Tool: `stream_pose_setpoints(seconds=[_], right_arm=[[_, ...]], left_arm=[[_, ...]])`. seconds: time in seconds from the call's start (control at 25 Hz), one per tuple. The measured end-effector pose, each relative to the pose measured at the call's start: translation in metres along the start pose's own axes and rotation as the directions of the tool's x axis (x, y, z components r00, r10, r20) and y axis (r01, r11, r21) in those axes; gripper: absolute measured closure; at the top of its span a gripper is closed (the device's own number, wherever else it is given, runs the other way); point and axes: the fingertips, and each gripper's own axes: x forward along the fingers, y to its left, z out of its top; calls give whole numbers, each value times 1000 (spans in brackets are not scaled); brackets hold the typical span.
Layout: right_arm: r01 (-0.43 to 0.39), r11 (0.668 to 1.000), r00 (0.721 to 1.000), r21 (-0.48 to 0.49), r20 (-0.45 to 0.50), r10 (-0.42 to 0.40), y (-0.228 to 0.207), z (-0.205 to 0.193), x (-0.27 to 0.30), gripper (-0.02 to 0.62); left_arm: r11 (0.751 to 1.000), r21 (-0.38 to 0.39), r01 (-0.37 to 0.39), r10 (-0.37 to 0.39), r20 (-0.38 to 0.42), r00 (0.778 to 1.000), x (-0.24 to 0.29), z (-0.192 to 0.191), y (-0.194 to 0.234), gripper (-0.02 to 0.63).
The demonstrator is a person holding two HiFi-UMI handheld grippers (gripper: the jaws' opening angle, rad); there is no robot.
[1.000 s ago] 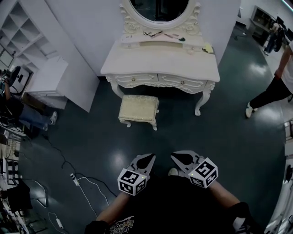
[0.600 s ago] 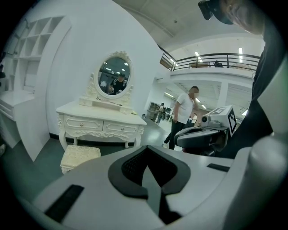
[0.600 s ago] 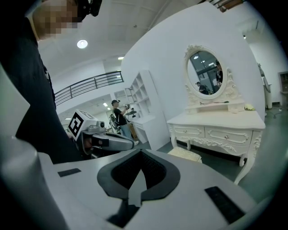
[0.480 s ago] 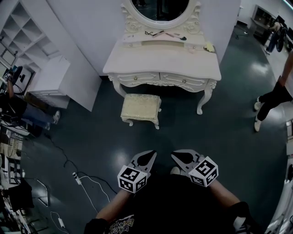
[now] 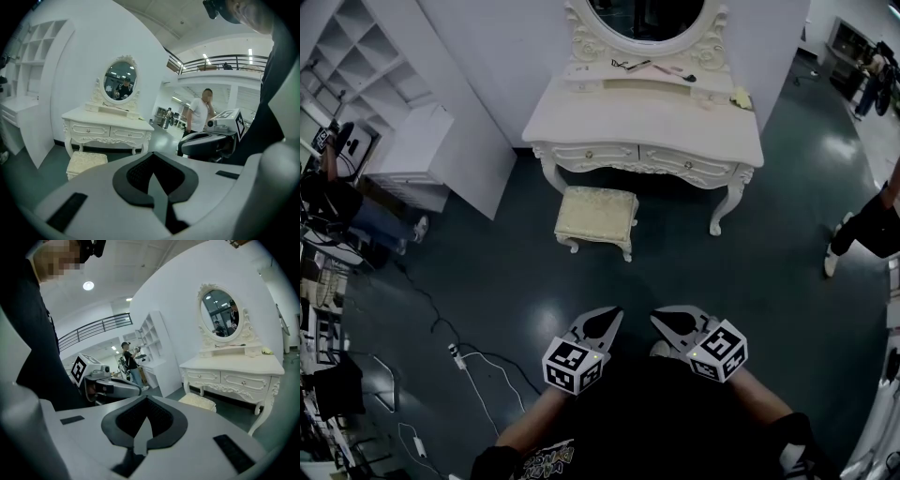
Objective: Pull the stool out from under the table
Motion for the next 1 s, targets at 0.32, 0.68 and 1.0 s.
stream_pose_setpoints(seconds=[0.32,0.68,1.0], right_arm=[[-20,1000,1000,-4,-10,20,3,1,6,568],[-12,1000,1000,6,-2,12,-4,-3,1,568],[-3,1000,1000,7,0,3,-15,-6,-6,568]], left_arm=[[1000,-3,-6,6,7,1000,-3,0,2,598],[1000,13,8,-7,-5,1000,6,2,-2,598],[1000,0,25,-25,-20,999,22,1,-7,598]])
